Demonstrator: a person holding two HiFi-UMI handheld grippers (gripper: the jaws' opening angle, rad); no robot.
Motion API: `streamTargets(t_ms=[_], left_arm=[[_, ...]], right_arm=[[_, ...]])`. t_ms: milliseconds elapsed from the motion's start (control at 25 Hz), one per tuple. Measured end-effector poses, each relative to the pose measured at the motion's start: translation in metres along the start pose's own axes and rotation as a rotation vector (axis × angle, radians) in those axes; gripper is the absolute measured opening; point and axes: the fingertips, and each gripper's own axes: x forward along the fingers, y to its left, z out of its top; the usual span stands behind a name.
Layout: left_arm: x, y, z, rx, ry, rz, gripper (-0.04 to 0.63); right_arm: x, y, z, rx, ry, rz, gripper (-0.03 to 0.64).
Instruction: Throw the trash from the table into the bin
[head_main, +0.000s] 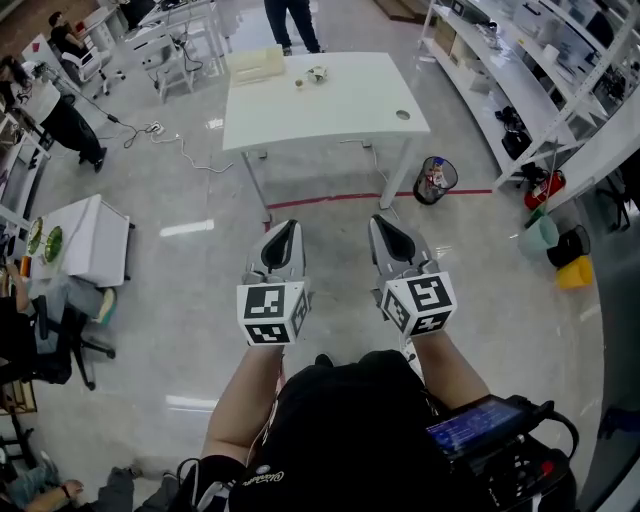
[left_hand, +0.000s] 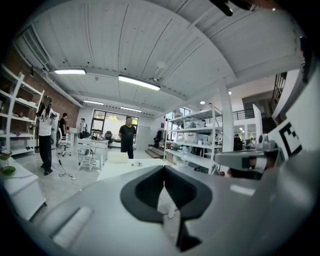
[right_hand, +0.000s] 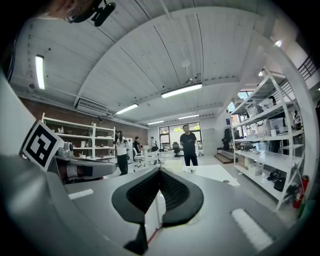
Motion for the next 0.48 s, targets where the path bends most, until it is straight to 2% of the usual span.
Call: streamTargets(t_ms=[200,480], left_arm=[[0.006,0.023,-0.002,-0.005,0.000,-0.007,0.008],[0.037,0.029,0.000,-0.004,0.003,-0.023,0.008]], right_arm=[[0.017,0.011,0.001,-0.017,-0.002,-0.006,-0.002],[0.042,-0.007,0.005,-0.018,-0.013,-0.023,-0.002]])
